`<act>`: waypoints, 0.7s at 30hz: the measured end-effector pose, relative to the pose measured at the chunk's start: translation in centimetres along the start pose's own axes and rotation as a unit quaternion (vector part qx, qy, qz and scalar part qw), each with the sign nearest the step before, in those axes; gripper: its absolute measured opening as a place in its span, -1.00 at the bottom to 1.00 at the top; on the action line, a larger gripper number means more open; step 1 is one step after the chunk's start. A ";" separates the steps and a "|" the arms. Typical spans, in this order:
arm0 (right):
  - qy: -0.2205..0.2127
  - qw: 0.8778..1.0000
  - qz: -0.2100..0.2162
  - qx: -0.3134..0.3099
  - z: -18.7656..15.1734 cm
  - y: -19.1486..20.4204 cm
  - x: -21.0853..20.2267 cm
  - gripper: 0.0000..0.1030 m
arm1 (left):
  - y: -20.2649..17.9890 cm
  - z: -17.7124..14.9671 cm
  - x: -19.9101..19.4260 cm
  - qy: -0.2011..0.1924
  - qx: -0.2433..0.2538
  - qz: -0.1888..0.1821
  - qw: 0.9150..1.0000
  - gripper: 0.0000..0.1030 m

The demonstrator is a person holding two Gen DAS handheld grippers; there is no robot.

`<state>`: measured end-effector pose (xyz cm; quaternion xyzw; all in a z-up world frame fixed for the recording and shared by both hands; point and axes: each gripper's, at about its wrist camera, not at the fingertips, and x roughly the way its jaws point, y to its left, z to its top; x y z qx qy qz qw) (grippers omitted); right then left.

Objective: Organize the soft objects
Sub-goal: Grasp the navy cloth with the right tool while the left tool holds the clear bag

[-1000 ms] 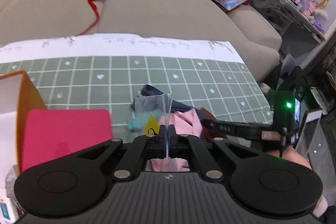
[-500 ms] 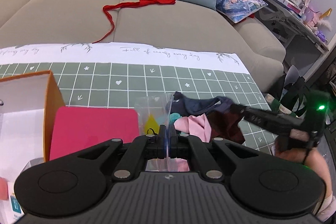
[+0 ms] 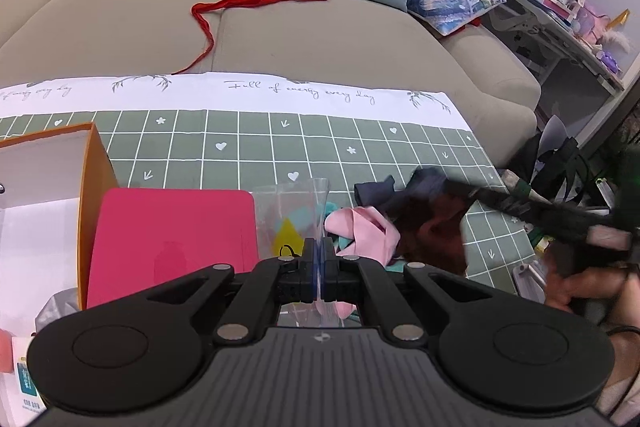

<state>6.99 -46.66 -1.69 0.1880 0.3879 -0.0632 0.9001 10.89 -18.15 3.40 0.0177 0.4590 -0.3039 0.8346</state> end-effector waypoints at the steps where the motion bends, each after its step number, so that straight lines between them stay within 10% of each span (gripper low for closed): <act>1: 0.026 1.000 -0.007 -0.005 -0.5 -0.2 1.1 -0.77 | 0.0 0.0 0.0 0.001 0.001 0.000 1.000 -0.99; 6: 0.102 0.992 -0.064 -0.039 -1.9 -0.6 4.3 -0.71 | 0.0 -0.1 -0.2 0.000 0.001 0.000 1.000 -0.98; 14: 0.042 0.997 -0.032 -0.048 0.5 -0.2 1.3 0.31 | -0.4 0.2 -0.1 0.004 0.009 -0.016 1.000 -0.98; 21: 0.126 0.991 -0.028 -0.021 3.1 -0.1 8.1 0.31 | -0.6 0.1 -0.1 0.014 0.020 -0.030 0.999 -0.98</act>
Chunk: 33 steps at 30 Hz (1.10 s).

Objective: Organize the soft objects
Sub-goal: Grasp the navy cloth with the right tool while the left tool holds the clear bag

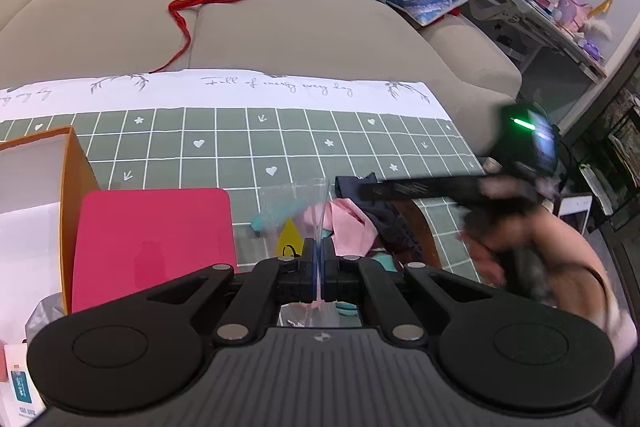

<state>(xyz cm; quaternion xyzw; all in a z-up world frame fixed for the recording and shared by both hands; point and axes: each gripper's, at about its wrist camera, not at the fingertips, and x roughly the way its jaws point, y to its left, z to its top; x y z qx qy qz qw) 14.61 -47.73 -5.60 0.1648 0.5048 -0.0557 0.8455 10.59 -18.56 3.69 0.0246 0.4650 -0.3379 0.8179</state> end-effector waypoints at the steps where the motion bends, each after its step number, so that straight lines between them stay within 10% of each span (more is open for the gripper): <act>1: 0.015 1.000 -0.007 0.002 0.5 0.1 1.0 0.30 | 0.1 -0.1 -0.1 0.003 0.002 -0.002 1.000 -0.98; 16: 0.076 0.997 -0.023 -0.014 3.4 1.2 2.3 0.33 | 2.1 -0.5 0.3 0.031 -0.011 -0.023 0.999 -0.98; 21: 0.030 0.999 -0.018 0.000 4.9 0.7 0.4 0.33 | 2.3 0.0 1.1 0.033 -0.018 -0.038 0.999 -0.98; 28: 0.101 0.991 -0.080 -0.041 3.9 1.4 5.9 0.24 | 3.2 -0.1 2.0 0.044 -0.026 -0.046 0.998 -0.98; 30: 0.083 0.991 -0.083 -0.058 3.5 2.0 5.9 0.07 | 3.4 0.0 2.2 0.045 -0.024 -0.042 0.998 -0.98; 32: 0.079 0.991 -0.092 -0.062 3.4 2.2 5.6 -0.73 | 3.4 0.1 2.4 0.047 -0.027 -0.034 0.998 -0.98; 33: 0.082 0.990 -0.096 -0.065 3.3 2.2 5.3 -0.79 | 3.5 0.1 2.4 0.047 -0.028 -0.034 0.998 -0.98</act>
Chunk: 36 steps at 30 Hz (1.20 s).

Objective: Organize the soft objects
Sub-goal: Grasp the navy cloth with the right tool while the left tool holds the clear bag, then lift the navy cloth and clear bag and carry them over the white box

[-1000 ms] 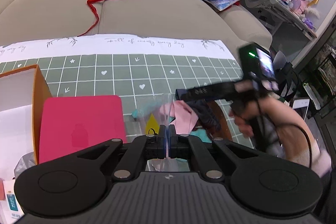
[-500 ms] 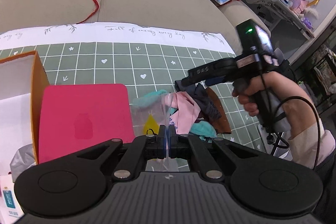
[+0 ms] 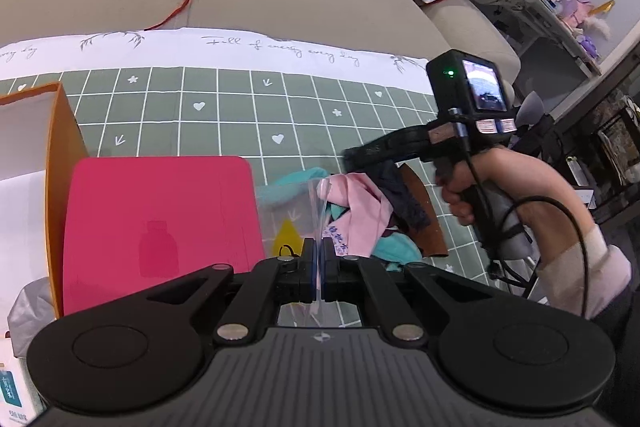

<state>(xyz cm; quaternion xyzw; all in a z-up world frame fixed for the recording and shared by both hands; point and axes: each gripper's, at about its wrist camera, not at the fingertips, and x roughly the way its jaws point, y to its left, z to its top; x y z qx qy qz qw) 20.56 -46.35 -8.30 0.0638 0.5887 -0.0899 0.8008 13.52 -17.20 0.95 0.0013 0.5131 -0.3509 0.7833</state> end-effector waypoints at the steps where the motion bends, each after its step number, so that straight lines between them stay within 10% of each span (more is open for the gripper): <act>1: 0.002 1.000 0.001 -0.004 -0.2 -0.1 -0.4 -0.83 | 0.1 0.1 0.0 -0.001 -0.002 -0.001 1.000 -0.98; 19: -0.120 0.989 0.086 0.019 2.1 1.8 -15.9 -0.87 | -0.3 5.2 -4.4 -0.002 0.002 -0.033 0.999 -0.99; 36: -0.213 0.950 0.162 -0.158 4.8 24.7 -27.7 -0.89 | 13.4 6.1 -16.5 -0.073 -0.110 0.102 0.986 -0.99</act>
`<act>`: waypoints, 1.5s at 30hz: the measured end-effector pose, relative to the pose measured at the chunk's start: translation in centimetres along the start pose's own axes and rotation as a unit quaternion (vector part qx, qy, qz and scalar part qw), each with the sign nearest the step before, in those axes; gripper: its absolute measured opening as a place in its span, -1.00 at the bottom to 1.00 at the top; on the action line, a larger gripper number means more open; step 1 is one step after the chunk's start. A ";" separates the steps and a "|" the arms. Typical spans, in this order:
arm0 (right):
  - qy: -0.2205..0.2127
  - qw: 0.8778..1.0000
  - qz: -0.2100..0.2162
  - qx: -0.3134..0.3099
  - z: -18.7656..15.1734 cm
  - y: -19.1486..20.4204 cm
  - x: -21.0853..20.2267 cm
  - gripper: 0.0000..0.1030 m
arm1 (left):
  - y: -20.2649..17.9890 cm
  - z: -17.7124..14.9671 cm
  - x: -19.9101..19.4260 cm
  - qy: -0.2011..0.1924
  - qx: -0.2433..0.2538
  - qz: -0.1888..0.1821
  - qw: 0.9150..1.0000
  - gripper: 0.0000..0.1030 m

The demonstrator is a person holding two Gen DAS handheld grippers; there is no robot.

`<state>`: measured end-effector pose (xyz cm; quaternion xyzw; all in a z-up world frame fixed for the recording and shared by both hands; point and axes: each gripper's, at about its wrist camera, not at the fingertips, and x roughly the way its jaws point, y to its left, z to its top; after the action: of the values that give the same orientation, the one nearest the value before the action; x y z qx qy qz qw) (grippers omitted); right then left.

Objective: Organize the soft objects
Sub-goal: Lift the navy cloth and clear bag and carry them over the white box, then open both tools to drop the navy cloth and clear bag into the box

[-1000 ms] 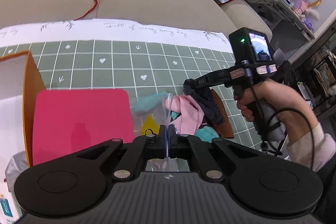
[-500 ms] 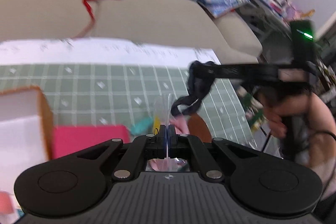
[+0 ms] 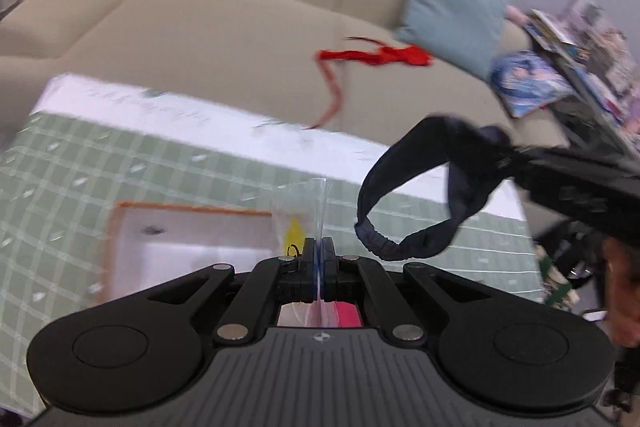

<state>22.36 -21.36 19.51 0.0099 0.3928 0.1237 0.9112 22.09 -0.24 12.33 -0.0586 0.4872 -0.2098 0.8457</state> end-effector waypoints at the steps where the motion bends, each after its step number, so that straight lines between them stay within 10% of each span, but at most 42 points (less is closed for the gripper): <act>1: 0.003 1.000 0.012 -0.010 0.2 1.5 0.4 -0.89 | 1.3 -0.2 0.1 0.005 -0.009 0.008 1.000 -0.99; 10: 0.077 0.993 0.033 -0.082 -1.8 11.3 6.7 -0.89 | 9.4 -3.5 2.8 0.034 -0.060 0.037 0.997 -0.99; 30: 0.174 0.979 -0.002 -0.105 -9.9 10.5 17.8 -0.62 | 13.3 -6.2 9.5 0.067 -0.064 0.040 0.995 -0.88; 40: 0.143 0.979 -0.017 -0.146 -9.4 9.8 15.9 -0.03 | 13.1 -5.6 9.4 0.066 -0.094 0.035 0.993 -0.04; 45: 0.152 0.973 -0.021 -0.170 -9.2 8.1 15.0 0.82 | 12.2 -6.2 8.9 0.053 -0.106 0.079 0.990 0.66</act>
<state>23.85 -10.72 3.37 -0.1727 0.4996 0.1696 0.8317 24.34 7.83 -1.71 -0.0974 0.5542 -0.0925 0.8215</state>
